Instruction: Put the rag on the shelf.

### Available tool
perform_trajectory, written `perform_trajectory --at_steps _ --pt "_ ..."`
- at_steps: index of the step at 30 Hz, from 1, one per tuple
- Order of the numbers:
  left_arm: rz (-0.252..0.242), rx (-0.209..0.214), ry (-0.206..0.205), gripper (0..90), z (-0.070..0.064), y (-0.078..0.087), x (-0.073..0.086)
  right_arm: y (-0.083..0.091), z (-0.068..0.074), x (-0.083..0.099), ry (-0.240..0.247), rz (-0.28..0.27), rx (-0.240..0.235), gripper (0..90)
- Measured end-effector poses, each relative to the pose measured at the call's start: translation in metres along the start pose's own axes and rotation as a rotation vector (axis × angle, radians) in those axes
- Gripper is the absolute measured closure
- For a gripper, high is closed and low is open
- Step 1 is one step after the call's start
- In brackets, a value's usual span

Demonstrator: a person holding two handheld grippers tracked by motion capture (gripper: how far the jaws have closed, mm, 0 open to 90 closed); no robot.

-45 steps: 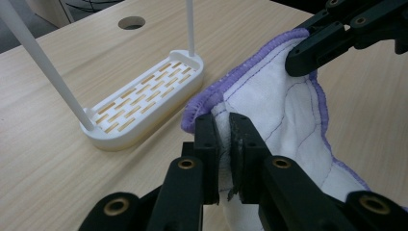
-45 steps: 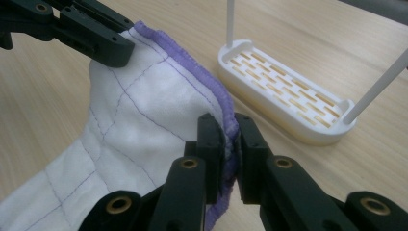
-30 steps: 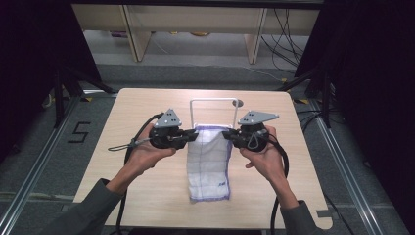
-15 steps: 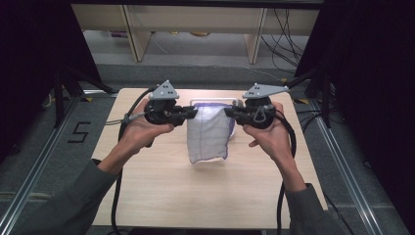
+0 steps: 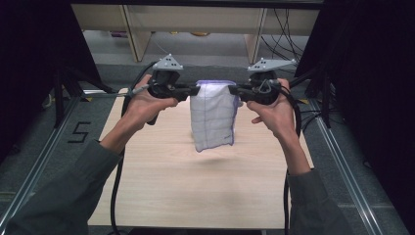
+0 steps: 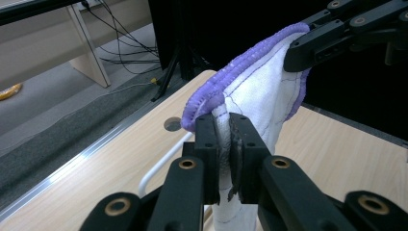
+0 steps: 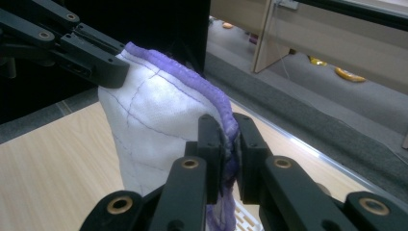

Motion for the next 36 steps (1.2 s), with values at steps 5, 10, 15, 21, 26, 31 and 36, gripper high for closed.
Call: perform_trajectory --at_steps 5,10,15,21,26,31,36 --pt "0.011 -0.028 0.001 82.5 0.008 -0.006 -0.01 -0.004 -0.009 -0.008 0.003 -0.007 0.023 83.5" --pt "0.016 -0.05 -0.001 82.5 0.018 -0.013 -0.019 -0.009 -0.017 -0.016 -0.011 -0.019 0.036 83.4" --pt "0.008 -0.056 0.017 82.5 0.03 -0.018 -0.026 -0.016 -0.025 -0.023 -0.027 -0.027 0.044 83.3" --pt "-0.013 -0.069 0.022 82.4 0.045 -0.027 -0.032 -0.027 -0.031 -0.028 -0.064 -0.026 0.073 83.2" --pt "-0.029 -0.089 0.057 82.2 0.062 -0.039 -0.034 -0.04 -0.039 -0.034 -0.071 -0.028 0.088 82.9" --pt "-0.008 -0.123 0.057 81.7 0.079 -0.054 -0.033 -0.054 -0.046 -0.037 -0.098 -0.023 0.103 82.3" --pt "-0.014 -0.135 0.076 81.3 0.09 -0.066 -0.029 -0.067 -0.053 -0.036 -0.107 -0.02 0.119 81.8"
Point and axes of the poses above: each handheld gripper's, and its own axes: y roughly backward along the jaws, x roughly out of its underside, z roughly to its left, the point moved 4 cm from there along -y, roughly forward along the jaws, and after that the axes turned 6 degrees about x, right-handed, at the moved point
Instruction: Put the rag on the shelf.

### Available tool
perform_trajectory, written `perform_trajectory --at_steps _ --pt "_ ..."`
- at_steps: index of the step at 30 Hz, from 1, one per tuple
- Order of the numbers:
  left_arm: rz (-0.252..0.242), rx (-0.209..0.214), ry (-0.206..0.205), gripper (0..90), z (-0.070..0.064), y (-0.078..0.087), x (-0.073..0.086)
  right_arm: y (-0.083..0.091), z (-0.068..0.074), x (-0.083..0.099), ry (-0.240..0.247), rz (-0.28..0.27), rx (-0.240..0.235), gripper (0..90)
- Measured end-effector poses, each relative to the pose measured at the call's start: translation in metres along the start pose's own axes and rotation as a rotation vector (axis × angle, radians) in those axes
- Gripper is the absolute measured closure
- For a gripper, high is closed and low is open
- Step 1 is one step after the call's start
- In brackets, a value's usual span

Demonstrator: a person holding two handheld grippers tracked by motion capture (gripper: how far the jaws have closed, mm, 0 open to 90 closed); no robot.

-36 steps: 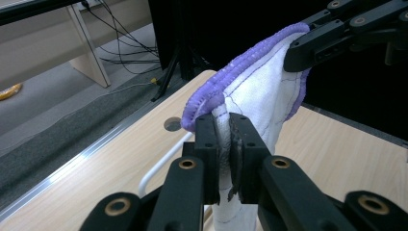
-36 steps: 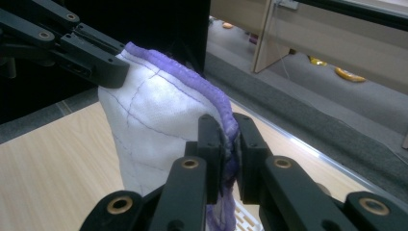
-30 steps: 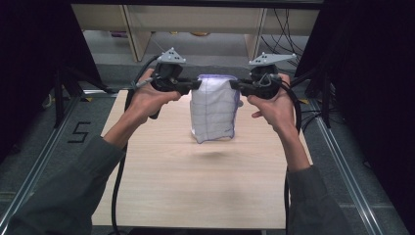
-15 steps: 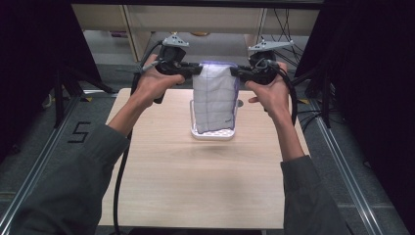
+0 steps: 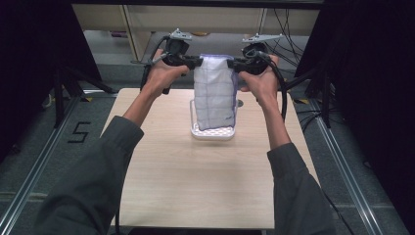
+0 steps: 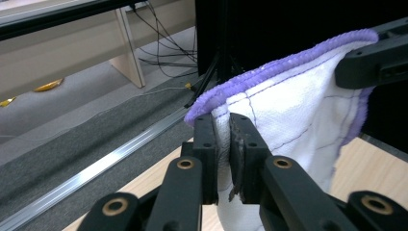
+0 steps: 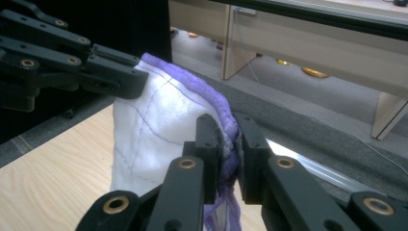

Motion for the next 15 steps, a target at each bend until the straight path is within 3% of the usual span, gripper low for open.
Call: perform_trajectory --at_steps 8,15 --pt "-0.005 -0.02 0.036 80.7 0.016 -0.019 0.007 -0.027 -0.009 0.006 -0.043 0.021 0.026 81.1" --pt "0.013 -0.022 0.068 80.7 0.027 -0.034 0.018 -0.043 -0.014 0.013 -0.045 0.053 0.049 80.7"
Point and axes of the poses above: each handheld gripper's, and its own axes: y roughly backward along the jaws, x roughly out of its underside, z roughly to its left, the point moved 4 cm from there along -y, roughly forward along the jaws, and after that the axes turned 6 degrees about x, right-handed, at the moved point
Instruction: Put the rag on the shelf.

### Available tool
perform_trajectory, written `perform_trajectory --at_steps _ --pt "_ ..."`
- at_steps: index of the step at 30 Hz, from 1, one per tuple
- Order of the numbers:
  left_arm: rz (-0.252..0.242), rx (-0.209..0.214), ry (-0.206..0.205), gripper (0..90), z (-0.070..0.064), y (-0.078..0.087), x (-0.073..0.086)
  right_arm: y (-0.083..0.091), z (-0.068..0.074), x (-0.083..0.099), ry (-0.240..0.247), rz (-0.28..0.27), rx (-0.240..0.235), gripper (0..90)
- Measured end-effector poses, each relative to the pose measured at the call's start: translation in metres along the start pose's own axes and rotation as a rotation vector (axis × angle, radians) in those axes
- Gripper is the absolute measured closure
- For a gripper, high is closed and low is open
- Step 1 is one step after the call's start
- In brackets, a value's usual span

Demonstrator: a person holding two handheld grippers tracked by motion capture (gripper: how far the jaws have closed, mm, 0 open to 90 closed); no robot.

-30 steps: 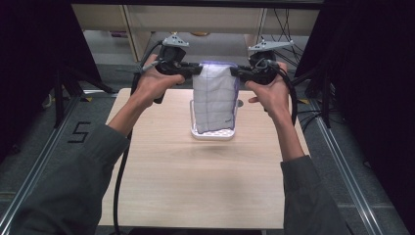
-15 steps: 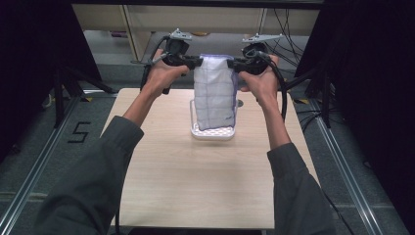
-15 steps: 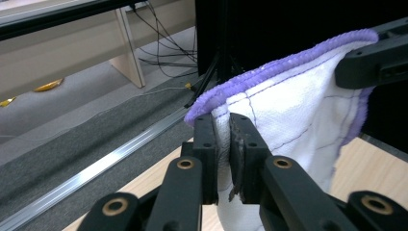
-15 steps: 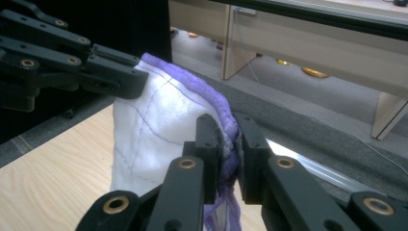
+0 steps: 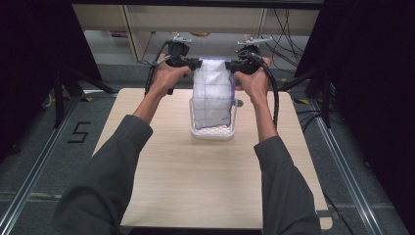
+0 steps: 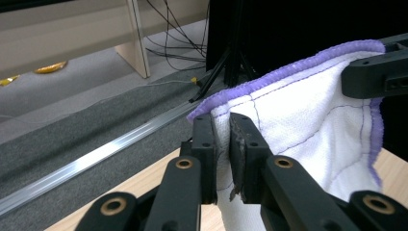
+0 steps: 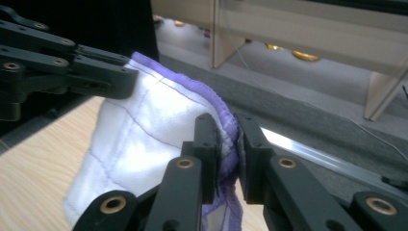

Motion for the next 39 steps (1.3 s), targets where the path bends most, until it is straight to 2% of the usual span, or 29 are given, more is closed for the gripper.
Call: perform_trajectory --at_steps 2,3,4,7,8,9,10,12,13,17,19,21,23,24,32,35,36,39 --pt "-0.003 -0.004 0.01 80.7 0.001 -0.005 0.002 -0.007 -0.003 0.003 -0.002 0.017 0.012 80.4" --pt "0.016 -0.003 0.0 80.7 0.002 -0.006 0.004 -0.009 -0.004 0.004 -0.006 0.02 0.014 80.3" --pt "0.018 -0.005 0.011 80.7 0.002 -0.008 0.006 -0.012 -0.005 0.007 -0.006 0.025 0.019 79.9" --pt "0.038 -0.008 0.009 80.3 0.005 -0.014 0.013 -0.019 -0.006 0.012 0.006 0.035 0.021 79.3" --pt "0.042 -0.009 0.014 80.0 0.005 -0.015 0.015 -0.022 -0.006 0.016 -0.01 0.048 0.025 79.1" --pt "0.043 -0.006 0.018 79.9 0.006 -0.017 0.017 -0.024 -0.008 0.018 0.002 0.049 0.025 79.0" --pt "0.048 -0.008 0.018 79.7 0.007 -0.018 0.018 -0.026 -0.008 0.022 -0.008 0.053 0.035 78.8" --pt "0.056 -0.005 0.021 79.4 0.007 -0.021 0.022 -0.029 -0.01 0.026 0.003 0.066 0.046 78.2" --pt "0.073 -0.009 0.019 79.1 0.008 -0.024 0.026 -0.032 -0.012 0.031 -0.013 0.09 0.048 77.8" --pt "0.089 -0.003 0.028 78.3 0.01 -0.027 0.031 -0.037 -0.014 0.039 -0.025 0.102 0.062 77.0" --pt "0.093 -0.003 0.035 78.0 0.012 -0.029 0.033 -0.04 -0.018 0.047 -0.038 0.147 0.061 75.3" --pt "0.095 0.001 0.036 77.6 0.012 -0.03 0.034 -0.044 -0.019 0.051 -0.037 0.143 0.053 75.2" --pt "0.101 0.001 0.032 77.5 0.012 -0.031 0.035 -0.045 -0.02 0.053 -0.038 0.142 0.043 73.9" --pt "0.101 0.001 0.032 77.2 0.012 -0.031 0.035 -0.045 -0.019 0.055 -0.061 0.166 0.041 72.5" --pt "0.117 -0.003 0.034 75.4 0.015 -0.025 0.04 -0.045 -0.021 0.056 -0.042 0.169 0.043 68.6" --pt "0.137 -0.001 0.035 74.0 0.017 -0.02 0.043 -0.041 -0.018 0.056 -0.072 0.178 0.039 67.3" --pt "0.143 0.0 0.036 73.9 0.017 -0.019 0.044 -0.04 -0.021 0.056 -0.052 0.173 0.037 67.2" --pt "0.157 0.006 0.037 72.9 0.017 -0.015 0.047 -0.037 -0.019 0.056 -0.053 0.178 0.036 65.7"
Point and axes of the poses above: each handheld gripper's, and its own axes: y roughly backward along the jaws, x roughly out of its underside, z roughly to its left, the point moved 4 cm from there along -y, roughly forward along the jaws, and after that the axes turned 6 degrees about x, right-handed, at the moved point
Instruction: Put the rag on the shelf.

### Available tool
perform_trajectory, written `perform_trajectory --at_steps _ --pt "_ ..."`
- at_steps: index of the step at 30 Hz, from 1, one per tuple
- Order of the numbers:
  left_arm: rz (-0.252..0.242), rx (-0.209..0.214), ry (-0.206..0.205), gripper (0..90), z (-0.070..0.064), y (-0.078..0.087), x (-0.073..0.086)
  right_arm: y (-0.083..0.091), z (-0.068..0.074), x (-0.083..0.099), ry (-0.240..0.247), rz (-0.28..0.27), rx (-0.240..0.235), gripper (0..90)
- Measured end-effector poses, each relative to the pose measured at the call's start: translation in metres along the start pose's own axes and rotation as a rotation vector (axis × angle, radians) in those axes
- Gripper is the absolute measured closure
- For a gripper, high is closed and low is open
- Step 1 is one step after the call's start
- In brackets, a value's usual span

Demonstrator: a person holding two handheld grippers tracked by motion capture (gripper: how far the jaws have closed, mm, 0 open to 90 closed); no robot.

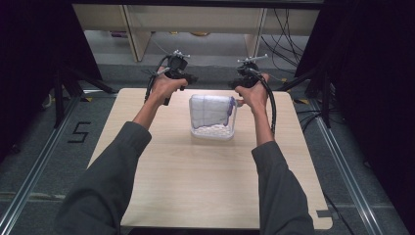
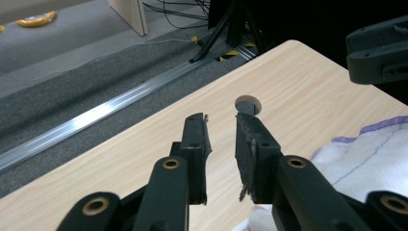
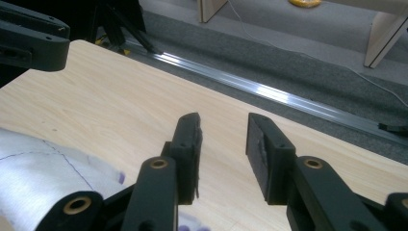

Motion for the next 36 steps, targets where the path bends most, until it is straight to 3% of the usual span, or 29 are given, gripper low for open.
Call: perform_trajectory --at_steps 5,12,14,21,27,30,31,32,36 --pt "0.021 0.006 -0.007 68.0 -0.001 0.005 0.004 0.006 0.001 0.003 0.025 0.015 -0.005 62.6" --pt "0.032 0.03 0.002 60.8 -0.006 0.016 0.013 0.013 0.001 0.007 0.023 0.005 -0.012 59.1" --pt "0.032 0.026 0.0 60.0 -0.006 0.019 0.015 0.015 0.0 0.009 0.01 0.003 -0.013 57.7" --pt "0.034 0.04 -0.009 57.4 -0.012 0.032 0.022 0.026 -0.002 0.012 0.039 -0.005 -0.024 55.0" --pt "0.023 0.047 -0.007 55.5 -0.018 0.045 0.03 0.038 0.004 0.017 0.025 -0.005 -0.049 52.6" --pt "0.019 0.052 -0.013 52.9 -0.023 0.052 0.034 0.044 0.006 0.021 0.065 -0.022 -0.065 51.7" --pt "0.019 0.052 -0.013 52.6 -0.023 0.052 0.034 0.046 0.009 0.023 0.049 -0.011 -0.067 51.7" --pt "0.018 0.055 -0.022 52.2 -0.026 0.056 0.037 0.047 0.009 0.023 0.067 -0.035 -0.076 51.4" --pt "0.008 0.069 -0.031 50.8 -0.031 0.063 0.042 0.052 0.013 0.026 0.07 -0.037 -0.083 50.2"
Point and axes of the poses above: each handheld gripper's, and its own axes: y roughly backward along the jaws, x roughly out of its underside, z roughly to its left, the point moved 4 cm from there along -y, roughly forward along the jaws, and after that the axes turned 6 degrees about x, right-handed, at the moved point
